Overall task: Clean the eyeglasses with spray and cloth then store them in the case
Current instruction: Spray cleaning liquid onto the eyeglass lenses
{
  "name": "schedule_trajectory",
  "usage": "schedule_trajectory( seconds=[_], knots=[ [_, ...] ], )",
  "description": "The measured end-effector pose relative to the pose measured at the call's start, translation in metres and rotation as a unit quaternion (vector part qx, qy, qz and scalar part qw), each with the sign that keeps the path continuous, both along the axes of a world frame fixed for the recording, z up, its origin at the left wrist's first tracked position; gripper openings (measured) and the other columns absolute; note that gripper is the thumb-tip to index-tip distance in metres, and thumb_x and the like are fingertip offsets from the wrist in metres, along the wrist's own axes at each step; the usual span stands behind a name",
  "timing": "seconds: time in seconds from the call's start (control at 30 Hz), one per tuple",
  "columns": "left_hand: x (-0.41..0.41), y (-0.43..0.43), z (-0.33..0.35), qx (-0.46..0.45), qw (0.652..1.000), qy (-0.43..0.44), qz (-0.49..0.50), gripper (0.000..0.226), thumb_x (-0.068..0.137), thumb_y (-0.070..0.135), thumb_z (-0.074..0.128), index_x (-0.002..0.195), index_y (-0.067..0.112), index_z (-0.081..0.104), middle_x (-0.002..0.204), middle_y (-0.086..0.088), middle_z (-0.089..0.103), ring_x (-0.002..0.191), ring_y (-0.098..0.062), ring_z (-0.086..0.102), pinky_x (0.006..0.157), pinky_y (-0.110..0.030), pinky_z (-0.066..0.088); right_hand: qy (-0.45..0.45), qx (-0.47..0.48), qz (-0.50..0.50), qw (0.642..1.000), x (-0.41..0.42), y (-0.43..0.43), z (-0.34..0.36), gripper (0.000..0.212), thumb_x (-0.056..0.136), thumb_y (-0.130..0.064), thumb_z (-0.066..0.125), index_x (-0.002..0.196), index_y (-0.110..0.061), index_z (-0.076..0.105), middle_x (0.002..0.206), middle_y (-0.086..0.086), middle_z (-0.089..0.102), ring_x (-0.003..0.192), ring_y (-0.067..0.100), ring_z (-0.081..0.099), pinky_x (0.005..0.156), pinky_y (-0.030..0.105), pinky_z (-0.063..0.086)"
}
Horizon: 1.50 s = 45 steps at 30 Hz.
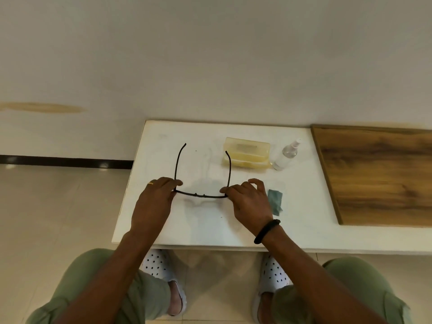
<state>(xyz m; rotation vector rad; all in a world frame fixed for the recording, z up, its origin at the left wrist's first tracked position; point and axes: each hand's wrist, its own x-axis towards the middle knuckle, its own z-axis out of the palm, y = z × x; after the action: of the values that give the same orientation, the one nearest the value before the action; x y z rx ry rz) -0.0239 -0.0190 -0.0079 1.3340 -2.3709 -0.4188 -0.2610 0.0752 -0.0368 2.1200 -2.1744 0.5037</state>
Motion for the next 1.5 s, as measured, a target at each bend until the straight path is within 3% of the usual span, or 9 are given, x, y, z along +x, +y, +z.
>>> schedule_trajectory(
  seconds=[0.17,0.3,0.5,0.73,0.9,1.07,1.23,1.37,1.5],
  knots=[
    [-0.009,0.003,0.026,-0.095,0.992,0.082,-0.013,0.028,0.089,0.005,0.067,0.116,0.014,0.071,0.103,-0.003,0.069,0.094,-0.024,0.061,0.081,-0.023,0.045,-0.033,-0.106,-0.003,0.994,-0.017,0.008,0.044,0.037,0.086,0.001,0.064,0.109,-0.027,0.069,0.092,-0.013,0.072,0.079,0.016,0.064,0.097,0.041,0.040],
    [-0.017,0.014,0.040,-0.145,0.980,0.137,-0.011,0.019,0.089,0.009,0.069,0.107,0.007,0.075,0.098,-0.008,0.068,0.091,-0.026,0.059,0.079,-0.019,0.041,-0.145,-0.172,0.005,0.974,-0.035,0.016,0.074,0.018,0.094,-0.010,0.061,0.104,-0.018,0.073,0.092,-0.006,0.073,0.080,0.021,0.066,0.077,0.041,0.047],
    [-0.048,0.026,0.051,-0.072,0.961,0.268,0.005,0.019,0.093,0.015,0.063,0.104,0.004,0.074,0.101,-0.003,0.070,0.093,-0.021,0.066,0.079,-0.035,0.055,-0.248,-0.200,-0.041,0.947,-0.049,0.022,0.090,0.021,0.094,-0.018,0.057,0.098,-0.010,0.075,0.086,-0.003,0.073,0.079,0.003,0.060,0.077,0.007,0.038],
    [-0.087,0.023,0.051,-0.049,0.948,0.312,0.030,0.017,0.090,0.003,0.067,0.105,0.006,0.074,0.102,-0.001,0.071,0.095,-0.016,0.067,0.085,-0.029,0.055,-0.291,-0.211,-0.088,0.929,-0.069,0.024,0.081,0.017,0.092,-0.014,0.063,0.107,-0.016,0.072,0.094,-0.006,0.073,0.087,0.011,0.068,0.077,0.039,0.055],
    [-0.096,0.016,0.047,-0.079,0.947,0.309,0.043,0.017,0.089,0.008,0.067,0.103,0.003,0.076,0.104,-0.005,0.072,0.096,-0.019,0.068,0.081,-0.035,0.056,-0.247,-0.270,-0.195,0.910,-0.102,0.030,0.067,0.032,0.086,-0.006,0.070,0.116,-0.011,0.059,0.105,-0.001,0.065,0.093,0.013,0.062,0.079,0.040,0.052],
    [-0.102,0.016,0.046,-0.077,0.947,0.307,0.057,0.015,0.088,0.003,0.067,0.101,0.002,0.075,0.101,-0.005,0.072,0.093,-0.019,0.066,0.075,-0.028,0.053,-0.271,-0.209,-0.255,0.904,-0.127,0.014,0.042,0.090,0.078,-0.017,0.081,0.148,-0.022,0.025,0.136,0.003,0.046,0.107,0.015,0.055,0.085,0.030,0.050],
    [-0.101,0.017,0.045,-0.074,0.948,0.306,0.052,0.018,0.091,0.010,0.064,0.102,0.001,0.075,0.101,-0.006,0.071,0.099,0.005,0.059,0.078,-0.010,0.047,-0.276,-0.144,-0.218,0.925,-0.119,-0.005,0.026,0.103,0.078,-0.033,0.080,0.152,-0.040,0.009,0.154,-0.005,0.030,0.131,0.022,0.047,0.096,0.049,0.052],
    [-0.095,0.016,0.044,-0.081,0.951,0.294,0.056,0.016,0.091,0.009,0.066,0.101,0.001,0.075,0.100,-0.008,0.071,0.100,0.012,0.056,0.078,-0.006,0.044,-0.237,-0.131,-0.230,0.935,-0.115,-0.013,0.021,0.093,0.079,-0.031,0.079,0.149,-0.038,0.019,0.143,0.000,0.049,0.107,0.019,0.064,0.089,0.042,0.055],
    [-0.090,0.015,0.043,-0.084,0.949,0.298,0.058,0.021,0.090,0.012,0.061,0.101,0.001,0.075,0.100,-0.007,0.071,0.097,0.001,0.059,0.074,-0.007,0.044,-0.222,-0.111,-0.244,0.938,-0.117,-0.022,0.015,0.086,0.080,-0.026,0.078,0.144,-0.041,0.021,0.130,0.006,0.062,0.073,0.020,0.067,0.082,0.043,0.058]
  ],
)
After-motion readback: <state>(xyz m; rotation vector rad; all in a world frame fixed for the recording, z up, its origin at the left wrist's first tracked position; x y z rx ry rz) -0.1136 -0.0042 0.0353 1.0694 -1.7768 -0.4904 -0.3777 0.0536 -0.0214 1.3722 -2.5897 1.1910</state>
